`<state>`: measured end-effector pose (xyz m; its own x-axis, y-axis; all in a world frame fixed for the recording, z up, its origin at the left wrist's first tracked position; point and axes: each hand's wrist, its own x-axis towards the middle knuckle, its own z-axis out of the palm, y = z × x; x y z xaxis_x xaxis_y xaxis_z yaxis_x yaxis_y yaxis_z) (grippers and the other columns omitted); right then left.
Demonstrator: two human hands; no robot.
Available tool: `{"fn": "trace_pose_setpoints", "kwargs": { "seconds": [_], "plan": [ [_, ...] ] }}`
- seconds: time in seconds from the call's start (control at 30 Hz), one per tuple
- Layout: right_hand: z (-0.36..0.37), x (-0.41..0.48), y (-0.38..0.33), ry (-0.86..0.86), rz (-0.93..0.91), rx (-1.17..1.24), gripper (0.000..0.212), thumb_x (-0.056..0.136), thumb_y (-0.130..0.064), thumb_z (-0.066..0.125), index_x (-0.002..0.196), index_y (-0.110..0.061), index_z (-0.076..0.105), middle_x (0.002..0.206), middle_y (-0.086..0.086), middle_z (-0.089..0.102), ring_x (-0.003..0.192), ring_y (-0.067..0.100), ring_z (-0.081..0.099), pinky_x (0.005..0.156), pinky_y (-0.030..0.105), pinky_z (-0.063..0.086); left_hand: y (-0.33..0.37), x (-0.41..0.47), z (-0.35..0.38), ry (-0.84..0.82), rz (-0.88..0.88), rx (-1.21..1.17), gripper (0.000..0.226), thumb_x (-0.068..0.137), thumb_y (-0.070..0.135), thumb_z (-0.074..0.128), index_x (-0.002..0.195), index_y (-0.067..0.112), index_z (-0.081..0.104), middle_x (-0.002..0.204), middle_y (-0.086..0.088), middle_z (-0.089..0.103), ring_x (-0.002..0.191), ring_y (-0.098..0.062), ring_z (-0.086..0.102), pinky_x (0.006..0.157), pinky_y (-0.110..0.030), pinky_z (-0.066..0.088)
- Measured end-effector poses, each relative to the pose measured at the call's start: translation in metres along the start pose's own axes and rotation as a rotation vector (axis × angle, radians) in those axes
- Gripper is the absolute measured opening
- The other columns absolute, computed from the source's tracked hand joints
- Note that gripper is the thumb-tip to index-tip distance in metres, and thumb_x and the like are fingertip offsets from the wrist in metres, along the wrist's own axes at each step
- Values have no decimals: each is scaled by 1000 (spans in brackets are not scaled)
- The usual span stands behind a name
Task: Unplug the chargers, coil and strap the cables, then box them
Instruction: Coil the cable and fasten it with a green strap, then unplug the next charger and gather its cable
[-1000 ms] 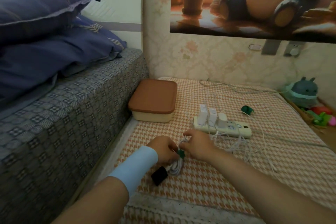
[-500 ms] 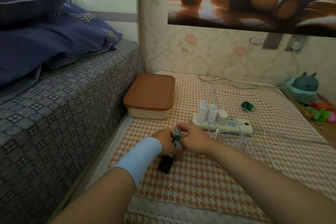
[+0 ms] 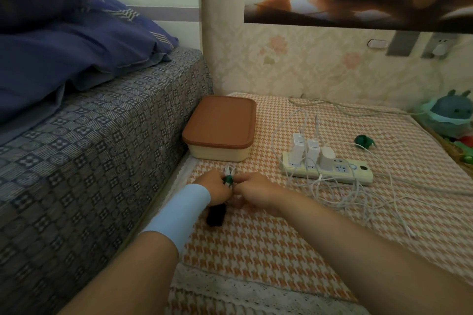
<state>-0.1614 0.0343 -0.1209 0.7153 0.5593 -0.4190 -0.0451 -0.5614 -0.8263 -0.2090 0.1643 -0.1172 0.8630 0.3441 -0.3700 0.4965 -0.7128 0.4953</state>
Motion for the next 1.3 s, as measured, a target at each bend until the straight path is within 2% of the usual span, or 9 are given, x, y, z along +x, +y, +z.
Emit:
{"fn": "trace_pose_setpoints", "kwargs": {
  "seconds": [0.13, 0.27, 0.37, 0.47, 0.53, 0.67, 0.87, 1.03, 1.3],
  "plan": [
    [4, -8, 0, 12, -47, -98, 34, 101, -14, 50, 132, -9, 62, 92, 18, 65, 63, 20, 56, 44, 21, 46, -1, -5, -1, 37, 16, 138, 21, 90, 24, 55, 105, 17, 68, 98, -6, 66, 86, -24, 64, 71, -34, 53],
    [-16, -22, 1, 57, -156, -167, 46, 101, -12, 49, 146, -13, 50, 115, 15, 69, 82, 28, 69, 68, 34, 56, 15, -12, -13, 102, -10, 207, 48, 93, 42, 56, 134, 18, 56, 111, -7, 60, 97, -24, 60, 82, -32, 49],
    [-49, -36, 2, 175, -294, -246, 38, 103, -13, 46, 138, -18, 60, 116, 9, 69, 70, 20, 68, 60, 30, 56, 36, -14, -20, 226, 113, 35, 52, 92, 42, 57, 141, 25, 51, 141, -4, 52, 116, -26, 58, 96, -34, 49],
    [-88, -52, 3, 440, -428, -226, 26, 100, -16, 51, 105, -34, 69, 99, -8, 70, 65, 13, 65, 64, 38, 59, 70, -17, -17, 377, 327, -39, 38, 94, 32, 59, 131, 25, 61, 130, 0, 54, 112, -21, 57, 90, -29, 47],
    [-118, -59, 7, 657, -482, -214, 25, 96, -12, 54, 90, -33, 66, 89, -14, 65, 71, 4, 61, 64, 28, 52, 96, -20, -10, 431, 473, -61, 31, 95, 27, 59, 125, 26, 64, 117, 4, 56, 100, -15, 59, 85, -27, 47],
    [-178, -61, 28, 859, -401, -181, 17, 95, -9, 54, 98, -23, 64, 93, -2, 66, 77, 14, 61, 64, 29, 47, 140, -10, 10, 402, 627, -4, 30, 95, 21, 56, 124, 27, 64, 122, 5, 56, 102, -14, 58, 90, -33, 51],
    [-220, -31, 67, 586, -236, -380, 56, 92, -23, 68, 142, -24, 44, 129, 4, 47, 98, 18, 52, 69, 26, 42, 178, 25, 44, 491, 750, 213, 28, 92, 18, 57, 117, 21, 69, 124, 1, 60, 118, -22, 48, 102, -37, 41],
    [-223, -3, 80, 464, -250, -698, 64, 90, -39, 65, 148, -29, 39, 136, 11, 51, 116, 31, 57, 88, 38, 48, 193, 42, 65, 529, 740, 507, 38, 93, 26, 50, 130, 24, 60, 134, 3, 50, 124, -23, 42, 102, -37, 31],
    [-212, 28, 76, 435, -175, -1142, 60, 97, -46, 45, 151, -26, 27, 101, 7, 69, 72, 26, 56, 58, 31, 39, 198, 53, 85, 425, 618, 692, 40, 92, 20, 48, 132, 17, 55, 146, -1, 37, 122, -28, 46, 110, -42, 32]
  ]
}}
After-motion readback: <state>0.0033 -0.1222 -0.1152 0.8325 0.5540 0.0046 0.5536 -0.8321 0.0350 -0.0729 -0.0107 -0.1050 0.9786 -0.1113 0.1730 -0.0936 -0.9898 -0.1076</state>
